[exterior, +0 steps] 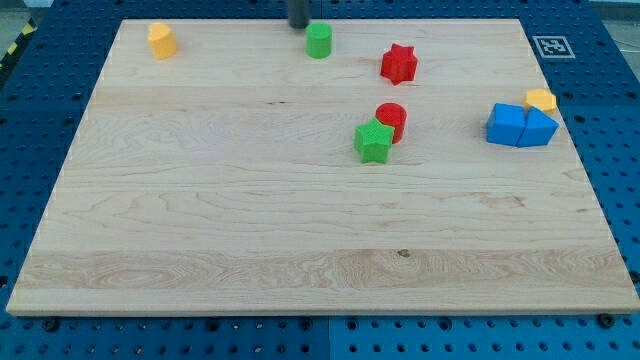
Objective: Move red star to the top right of the green circle
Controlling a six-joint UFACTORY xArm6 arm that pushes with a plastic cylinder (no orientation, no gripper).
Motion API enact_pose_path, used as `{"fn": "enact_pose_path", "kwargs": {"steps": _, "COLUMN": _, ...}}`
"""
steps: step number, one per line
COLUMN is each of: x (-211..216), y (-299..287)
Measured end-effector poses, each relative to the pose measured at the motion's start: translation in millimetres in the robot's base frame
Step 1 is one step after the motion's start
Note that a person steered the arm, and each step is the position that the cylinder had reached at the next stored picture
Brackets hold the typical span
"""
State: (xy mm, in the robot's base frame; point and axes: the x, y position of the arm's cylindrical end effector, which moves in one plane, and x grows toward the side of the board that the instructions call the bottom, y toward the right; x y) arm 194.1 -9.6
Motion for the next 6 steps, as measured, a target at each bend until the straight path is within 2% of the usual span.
{"fn": "enact_pose_path", "kwargs": {"steps": 1, "x": 62.6, "y": 33.8}}
{"fn": "enact_pose_path", "kwargs": {"steps": 2, "x": 143.9, "y": 42.2}}
{"fn": "enact_pose_path", "kwargs": {"steps": 3, "x": 148.2, "y": 41.6}}
{"fn": "enact_pose_path", "kwargs": {"steps": 4, "x": 148.2, "y": 66.4}}
{"fn": "enact_pose_path", "kwargs": {"steps": 5, "x": 148.2, "y": 119.3}}
{"fn": "enact_pose_path", "kwargs": {"steps": 6, "x": 143.6, "y": 136.4}}
